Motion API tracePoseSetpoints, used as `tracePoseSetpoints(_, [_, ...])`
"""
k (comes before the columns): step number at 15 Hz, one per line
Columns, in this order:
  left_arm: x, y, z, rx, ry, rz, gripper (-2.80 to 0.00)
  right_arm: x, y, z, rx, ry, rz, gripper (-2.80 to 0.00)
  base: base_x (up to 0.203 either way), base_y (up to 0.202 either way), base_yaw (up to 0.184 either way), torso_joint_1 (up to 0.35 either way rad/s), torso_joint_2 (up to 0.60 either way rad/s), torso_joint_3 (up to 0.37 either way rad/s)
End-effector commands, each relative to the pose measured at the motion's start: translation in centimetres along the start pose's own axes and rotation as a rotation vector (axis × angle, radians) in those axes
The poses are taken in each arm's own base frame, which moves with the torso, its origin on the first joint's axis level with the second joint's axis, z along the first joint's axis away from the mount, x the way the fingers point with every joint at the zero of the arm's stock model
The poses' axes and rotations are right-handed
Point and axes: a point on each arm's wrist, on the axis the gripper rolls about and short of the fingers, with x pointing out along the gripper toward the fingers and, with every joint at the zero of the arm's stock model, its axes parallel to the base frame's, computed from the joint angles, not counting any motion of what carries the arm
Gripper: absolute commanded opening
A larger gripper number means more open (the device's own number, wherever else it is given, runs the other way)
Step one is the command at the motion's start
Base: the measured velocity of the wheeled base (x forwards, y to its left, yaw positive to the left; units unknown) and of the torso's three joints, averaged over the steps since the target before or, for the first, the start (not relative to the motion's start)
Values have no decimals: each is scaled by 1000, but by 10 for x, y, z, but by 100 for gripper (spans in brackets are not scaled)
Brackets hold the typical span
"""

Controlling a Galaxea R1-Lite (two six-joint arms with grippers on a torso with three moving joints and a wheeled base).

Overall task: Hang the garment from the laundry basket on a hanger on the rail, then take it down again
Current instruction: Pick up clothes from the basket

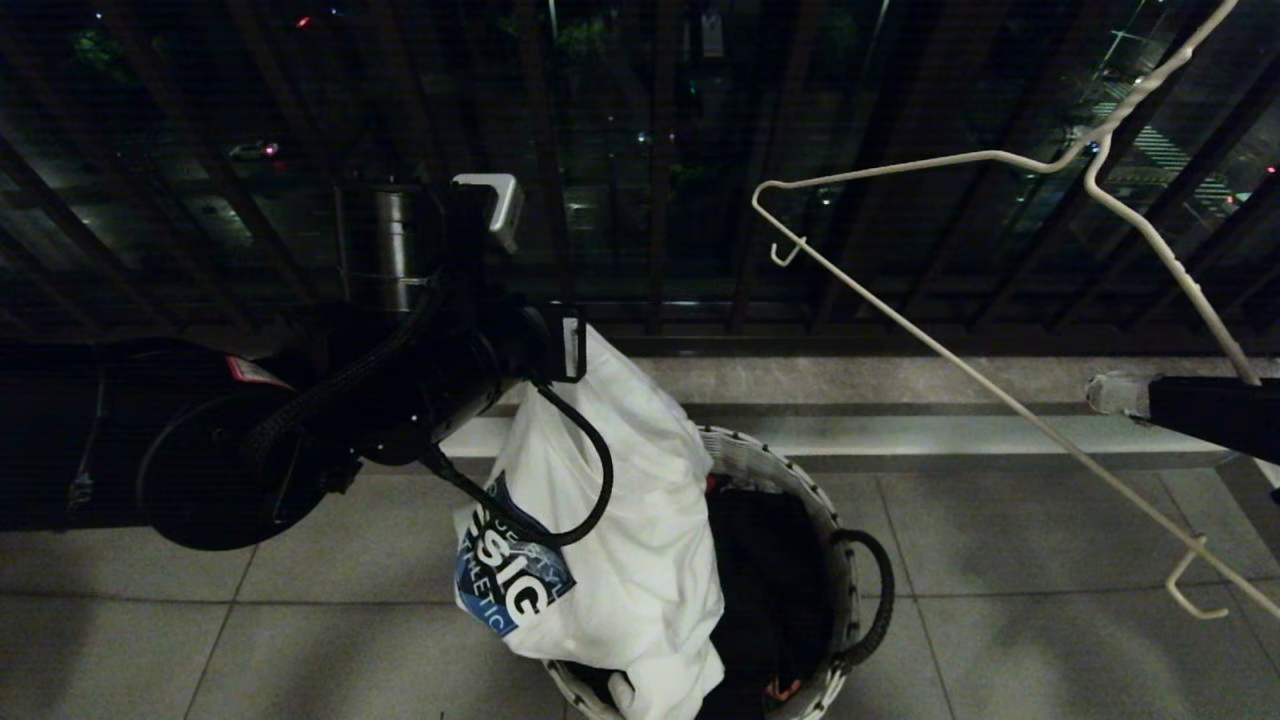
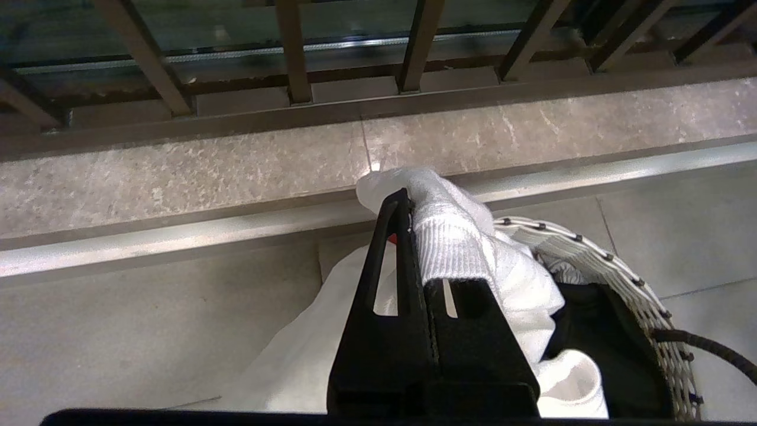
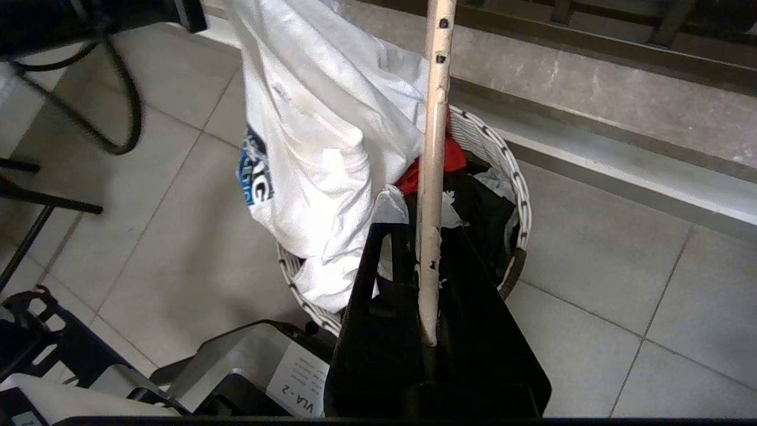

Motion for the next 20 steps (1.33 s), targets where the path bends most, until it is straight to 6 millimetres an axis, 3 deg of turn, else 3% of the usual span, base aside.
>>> tracePoseSetpoints(1, [3,0,-2,0,1,6,-280,0,0,0,2,-1,2,-280,0,0,0,0,0,0])
tracePoseSetpoints(6, [26,11,-4,-28,-7,62,-280,0,0,1,1,-3,-1,-280,0,0,0,0,0,0])
tracePoseSetpoints(20, [26,6,-9,-19,6,51,-280,-3,0,1,-1,-14,-3,-280,0,0,0,1,3,165])
